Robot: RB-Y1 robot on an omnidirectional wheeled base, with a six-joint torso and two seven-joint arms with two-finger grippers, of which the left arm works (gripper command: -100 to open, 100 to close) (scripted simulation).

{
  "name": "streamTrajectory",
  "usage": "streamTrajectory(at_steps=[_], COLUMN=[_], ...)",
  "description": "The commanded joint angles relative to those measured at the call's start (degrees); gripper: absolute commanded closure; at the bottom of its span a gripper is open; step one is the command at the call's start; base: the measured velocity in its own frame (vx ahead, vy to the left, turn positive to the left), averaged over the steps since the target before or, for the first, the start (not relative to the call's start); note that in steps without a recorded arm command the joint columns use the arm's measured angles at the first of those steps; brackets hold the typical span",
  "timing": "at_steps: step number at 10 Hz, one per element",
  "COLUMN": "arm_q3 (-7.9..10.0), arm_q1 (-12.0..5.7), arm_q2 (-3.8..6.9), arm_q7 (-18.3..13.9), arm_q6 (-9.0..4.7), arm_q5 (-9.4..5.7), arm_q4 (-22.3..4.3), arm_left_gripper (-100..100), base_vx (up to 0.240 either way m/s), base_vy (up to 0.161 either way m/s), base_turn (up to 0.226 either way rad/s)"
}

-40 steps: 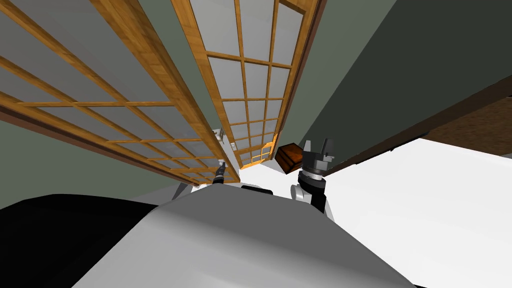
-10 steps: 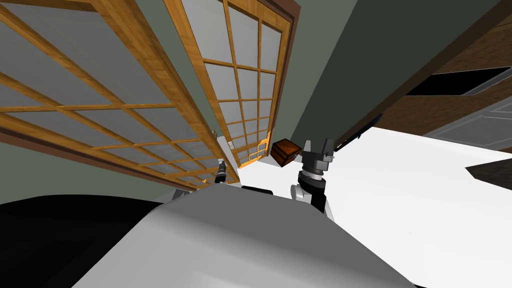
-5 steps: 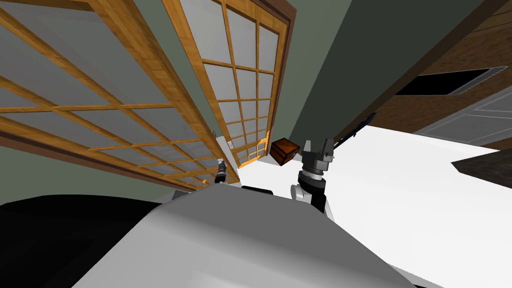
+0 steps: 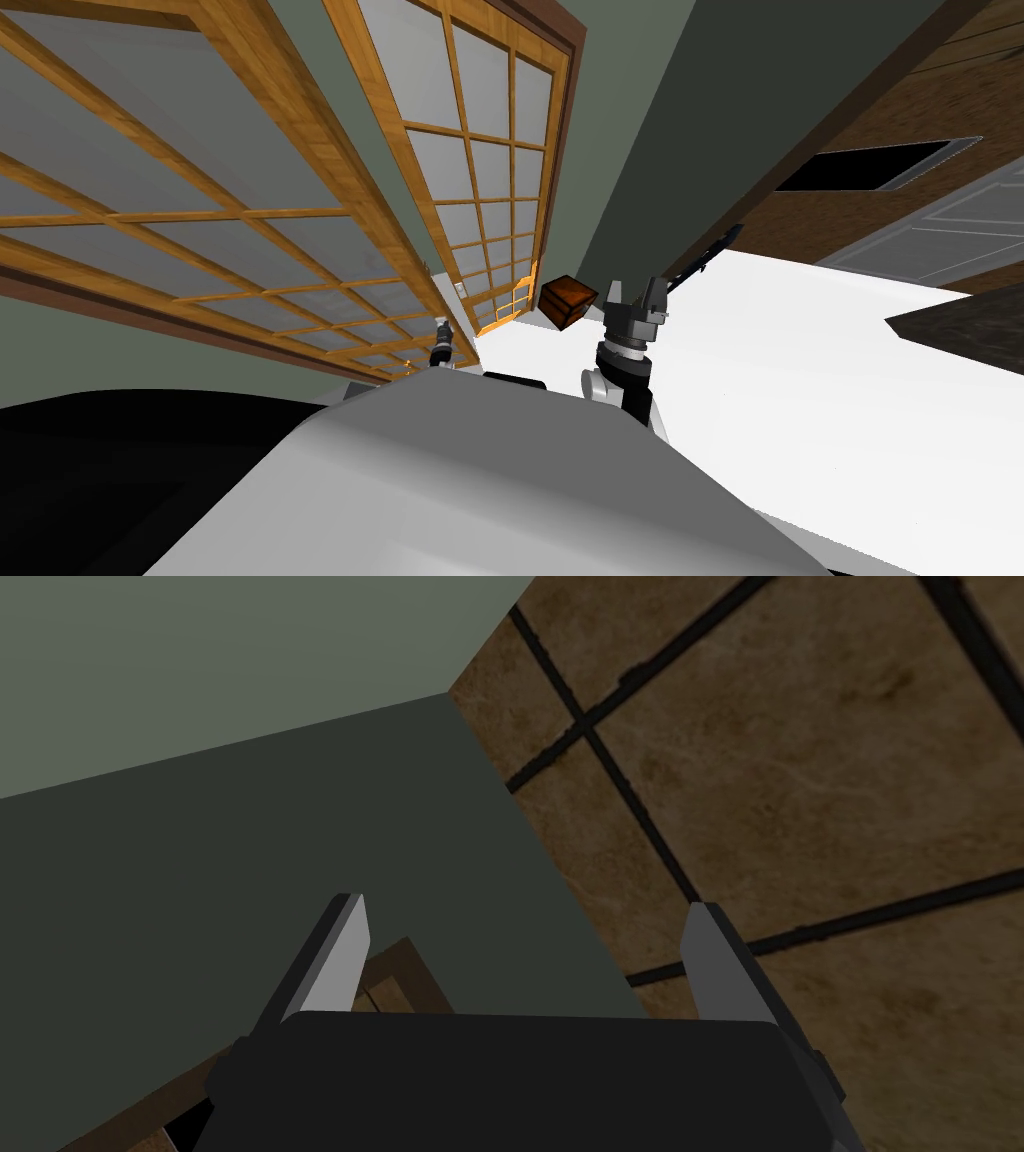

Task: Pull the door open

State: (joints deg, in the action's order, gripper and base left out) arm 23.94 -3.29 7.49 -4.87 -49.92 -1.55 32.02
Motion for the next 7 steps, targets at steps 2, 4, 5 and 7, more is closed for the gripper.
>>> streamTrajectory(at_steps=[2, 4, 5, 7], arm_q3=[0.85, 0.85, 0.85, 0.85], arm_q1=[0.5, 0.5, 0.5, 0.5], arm_q2=[1.21, 1.21, 1.21, 1.21], arm_q7=[-2.3, -2.3, -2.3, -2.3], arm_q6=[0.06, 0.06, 0.06, 0.06], arm_q5=[-0.73, -0.73, -0.73, -0.73], arm_q4=[-1.0, -0.3, -0.3, -0.9], arm_left_gripper=[100, 100, 100, 100], base_vx=[-0.032, -0.003, 0.003, 0.004], base_vy=[0.016, 0.005, -0.008, -0.01], base_turn=[-0.034, 0.015, -0.011, 0.005])
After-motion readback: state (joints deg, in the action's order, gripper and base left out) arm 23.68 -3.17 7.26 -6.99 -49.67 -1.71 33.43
